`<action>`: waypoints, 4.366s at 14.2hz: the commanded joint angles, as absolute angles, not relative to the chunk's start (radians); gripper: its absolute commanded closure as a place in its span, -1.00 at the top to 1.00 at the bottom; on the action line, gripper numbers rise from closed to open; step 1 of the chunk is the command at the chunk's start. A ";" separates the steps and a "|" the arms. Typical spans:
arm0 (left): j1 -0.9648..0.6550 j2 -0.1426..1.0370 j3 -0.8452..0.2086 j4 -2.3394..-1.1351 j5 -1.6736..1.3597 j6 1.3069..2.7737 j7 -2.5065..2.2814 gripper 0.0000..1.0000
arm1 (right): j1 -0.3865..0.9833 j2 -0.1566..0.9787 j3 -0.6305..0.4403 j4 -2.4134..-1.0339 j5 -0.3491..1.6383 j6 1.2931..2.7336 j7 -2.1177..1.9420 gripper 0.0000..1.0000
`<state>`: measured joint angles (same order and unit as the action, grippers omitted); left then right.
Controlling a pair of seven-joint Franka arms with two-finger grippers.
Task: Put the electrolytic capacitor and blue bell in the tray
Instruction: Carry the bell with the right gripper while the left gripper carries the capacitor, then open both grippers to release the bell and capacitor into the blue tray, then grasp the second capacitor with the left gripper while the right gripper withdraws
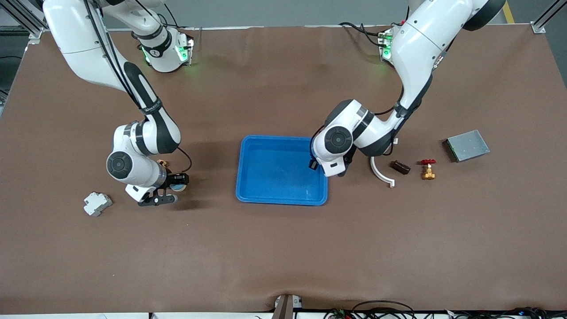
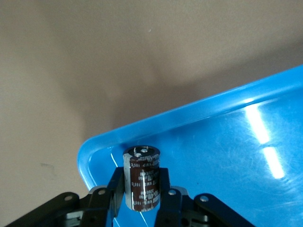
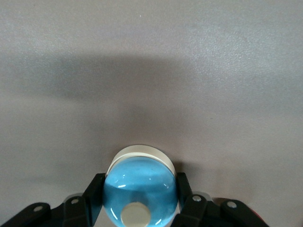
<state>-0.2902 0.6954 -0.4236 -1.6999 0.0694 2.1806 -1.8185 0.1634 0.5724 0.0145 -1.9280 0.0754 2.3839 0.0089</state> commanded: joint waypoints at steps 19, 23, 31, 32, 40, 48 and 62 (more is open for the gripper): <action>-0.166 0.494 -0.413 -1.626 0.106 1.950 -1.743 1.00 | 0.580 0.552 0.021 -1.700 0.150 2.195 0.779 -0.82; -0.066 0.430 -0.413 -1.663 0.133 1.849 -1.586 1.00 | 0.598 0.592 0.021 -1.697 0.152 2.226 0.778 -0.81; 0.182 0.365 -0.417 -1.888 0.233 1.975 -1.413 1.00 | 0.623 0.637 0.021 -1.687 0.153 2.252 0.772 -0.81; 0.192 0.367 -0.414 -1.914 0.233 2.014 -1.413 1.00 | 0.624 0.638 0.021 -1.684 0.153 2.252 0.770 -0.81; 0.258 0.443 -0.413 -2.059 0.262 2.313 -1.413 0.77 | 0.641 0.664 0.021 -1.672 0.153 2.258 0.765 -0.79; 0.256 0.491 -0.413 -2.102 0.291 2.384 -1.420 -0.07 | 0.657 0.686 0.021 -1.672 0.152 2.286 0.761 -0.76; 0.255 0.425 -0.419 -2.085 0.305 2.290 -1.420 -1.00 | 0.551 0.514 0.014 -1.667 0.147 1.989 0.541 1.00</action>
